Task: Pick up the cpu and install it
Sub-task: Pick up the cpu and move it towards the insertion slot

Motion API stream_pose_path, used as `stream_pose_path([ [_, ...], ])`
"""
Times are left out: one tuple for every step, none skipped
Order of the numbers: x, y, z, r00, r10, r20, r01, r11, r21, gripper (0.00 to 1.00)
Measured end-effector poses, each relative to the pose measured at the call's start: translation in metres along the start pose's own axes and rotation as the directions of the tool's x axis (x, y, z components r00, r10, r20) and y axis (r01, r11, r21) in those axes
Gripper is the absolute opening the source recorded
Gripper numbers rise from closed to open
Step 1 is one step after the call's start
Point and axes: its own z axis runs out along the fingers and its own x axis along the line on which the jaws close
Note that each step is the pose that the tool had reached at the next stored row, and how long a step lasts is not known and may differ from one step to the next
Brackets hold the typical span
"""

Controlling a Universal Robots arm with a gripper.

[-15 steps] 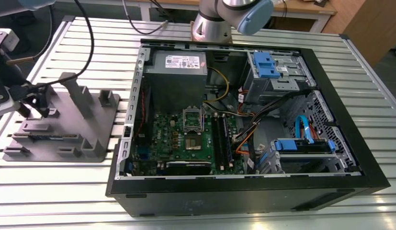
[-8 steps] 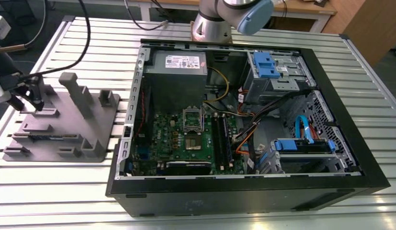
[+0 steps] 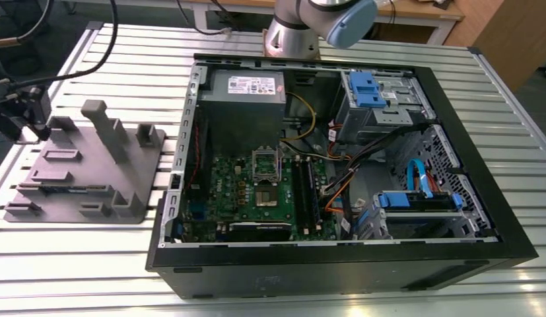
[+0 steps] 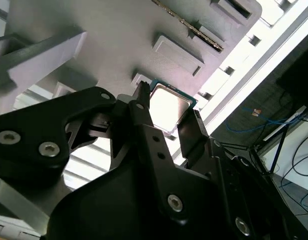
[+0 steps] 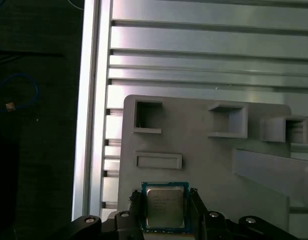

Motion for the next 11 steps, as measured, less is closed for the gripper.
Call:
stream_pose_path([
  [-0.0001,0.0002,-0.0038,1.0,0.0,0.0,0.0,1.0,0.0,0.47],
  [-0.0002,0.0005,-0.0078,1.0,0.0,0.0,0.0,1.0,0.0,0.47],
  [-0.0003,0.0007,-0.012,1.0,0.0,0.0,0.0,1.0,0.0,0.47],
  [-0.0003,0.001,-0.0158,1.0,0.0,-0.0001,0.0,1.0,0.0001,0.47],
  [-0.0004,0.0012,-0.0194,1.0,0.0,0.0,0.0,1.0,0.0,0.47],
  [-0.0005,0.0015,-0.0231,1.0,0.0,0.0,0.0,1.0,-0.0001,0.47],
  [-0.0006,0.0017,-0.0268,1.0,0.0,0.0,0.0,1.0,0.0,0.47],
  [-0.0007,0.0019,-0.0304,1.0,0.0,-0.0001,0.0,1.0,0.0001,0.47],
  [-0.0007,0.0021,-0.0338,1.0,0.0,0.0,0.0,1.0,0.0,0.47],
  [-0.0008,0.0023,-0.0374,1.0,0.0,0.0,0.0,1.0,0.0,0.47],
  [-0.0009,0.0025,-0.0405,1.0,0.0,0.0,0.0,1.0,0.0,0.47],
])
